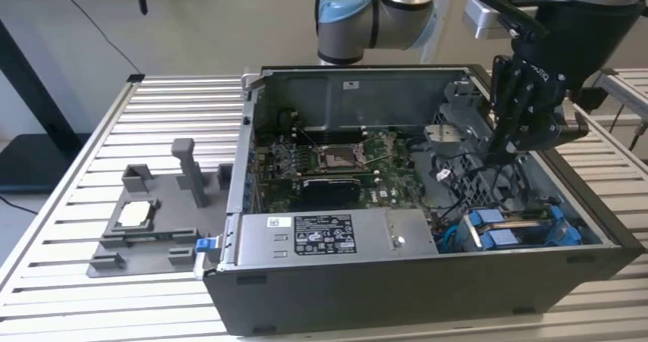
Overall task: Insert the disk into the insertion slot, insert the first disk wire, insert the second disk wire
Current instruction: 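Insert the second disk wire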
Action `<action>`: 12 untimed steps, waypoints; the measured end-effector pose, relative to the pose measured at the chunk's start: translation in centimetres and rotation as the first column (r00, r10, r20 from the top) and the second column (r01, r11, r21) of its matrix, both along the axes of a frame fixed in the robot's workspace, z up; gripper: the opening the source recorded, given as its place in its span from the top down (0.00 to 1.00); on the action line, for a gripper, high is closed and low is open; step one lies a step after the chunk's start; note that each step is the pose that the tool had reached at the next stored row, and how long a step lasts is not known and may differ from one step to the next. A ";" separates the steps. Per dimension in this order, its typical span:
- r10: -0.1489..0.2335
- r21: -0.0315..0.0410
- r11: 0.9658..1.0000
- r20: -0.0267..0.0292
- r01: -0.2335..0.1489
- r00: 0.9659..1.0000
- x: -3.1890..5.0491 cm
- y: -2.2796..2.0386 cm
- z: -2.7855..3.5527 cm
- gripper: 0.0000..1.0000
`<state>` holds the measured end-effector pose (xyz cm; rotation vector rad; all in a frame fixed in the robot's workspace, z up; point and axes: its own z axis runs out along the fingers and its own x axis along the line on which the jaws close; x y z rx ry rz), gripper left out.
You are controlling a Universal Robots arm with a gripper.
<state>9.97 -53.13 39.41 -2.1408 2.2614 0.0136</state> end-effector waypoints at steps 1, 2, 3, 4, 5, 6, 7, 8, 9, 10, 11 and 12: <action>0.001 0.000 1.000 0.000 -0.001 1.000 -0.23 0.04 0.00 0.73; 0.002 0.000 1.000 0.000 -0.002 1.000 -0.42 0.07 0.00 0.73; 0.004 0.000 1.000 0.000 -0.004 1.000 -0.62 0.09 0.00 0.73; 0.006 0.000 1.000 0.000 -0.006 1.000 -0.80 0.11 -0.02 0.73; 0.008 0.000 1.000 0.000 -0.008 1.000 -0.97 0.15 -0.06 0.73; 0.011 -0.001 1.000 0.000 -0.011 1.000 -1.12 0.20 -0.11 0.73; 0.015 -0.002 1.000 0.000 -0.015 1.000 -1.22 0.24 -0.17 0.73; 0.020 -0.002 1.000 0.000 -0.020 1.000 -1.31 0.27 -0.23 0.73; 0.027 -0.003 1.000 0.000 -0.027 1.000 -1.38 0.30 -0.30 0.73; 0.033 -0.004 0.999 0.000 -0.033 0.999 -1.44 0.31 -0.37 0.73; 0.040 -0.005 0.999 0.000 -0.040 0.999 -1.50 0.31 -0.43 0.73; 0.047 -0.006 0.999 0.000 -0.047 0.999 -1.56 0.31 -0.46 0.73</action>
